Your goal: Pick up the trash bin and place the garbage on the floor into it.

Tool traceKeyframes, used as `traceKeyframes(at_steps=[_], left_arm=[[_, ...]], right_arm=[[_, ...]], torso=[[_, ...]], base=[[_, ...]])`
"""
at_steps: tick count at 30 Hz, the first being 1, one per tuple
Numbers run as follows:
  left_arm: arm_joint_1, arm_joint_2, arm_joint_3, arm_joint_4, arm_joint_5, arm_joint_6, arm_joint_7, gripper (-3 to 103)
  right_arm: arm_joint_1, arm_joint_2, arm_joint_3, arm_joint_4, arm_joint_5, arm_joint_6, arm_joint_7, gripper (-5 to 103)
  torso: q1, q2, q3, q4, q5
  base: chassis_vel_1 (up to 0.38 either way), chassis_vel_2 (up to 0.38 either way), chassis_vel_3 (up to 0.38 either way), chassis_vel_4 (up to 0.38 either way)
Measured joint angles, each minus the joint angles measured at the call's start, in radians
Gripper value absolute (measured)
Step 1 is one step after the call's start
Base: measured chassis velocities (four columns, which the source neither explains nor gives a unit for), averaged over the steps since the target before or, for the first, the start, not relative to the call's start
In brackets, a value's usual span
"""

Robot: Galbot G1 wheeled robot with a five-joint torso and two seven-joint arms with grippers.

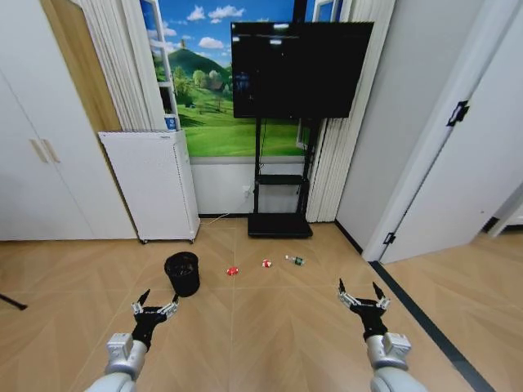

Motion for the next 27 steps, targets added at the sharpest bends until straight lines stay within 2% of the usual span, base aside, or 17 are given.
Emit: traceKeyframes(at_steps=[13, 15, 22, 27], left_arm=[[0.000, 0.001, 0.000, 0.001, 0.000, 0.000, 0.001, 99], [0.008, 0.004, -0.009, 0.009, 0.000, 0.000, -0.002, 99], [0.009, 0.003, -0.011, 0.012, 0.000, -0.001, -0.006, 99], [0.009, 0.005, -0.012, 0.013, -0.001, -0.002, -0.029, 99]], right_arm=[[0.000, 0.000, 0.000, 0.000, 0.000, 0.001, 0.000, 100], [-0.005, 0.012, 0.002, -0.011, -0.006, 0.028, 0.013, 100], [-0.003, 0.012, 0.002, -0.020, -0.008, 0.038, 0.019, 100], [0.001, 0.012, 0.003, -0.037, -0.022, 0.082, 0.038, 100]], torso=[[0.000, 0.000, 0.000, -0.0004, -0.0002], [0.000, 0.000, 0.000, -0.0002, 0.0001], [0.000, 0.000, 0.000, -0.0002, -0.0004], [0.000, 0.000, 0.000, -0.0001, 0.0000]], base=[[-0.360, 0.356, 0.364, -0.365], [-0.338, 0.351, 0.345, -0.346], [-0.355, 0.340, 0.357, -0.357], [-0.321, 0.340, 0.336, -0.344]])
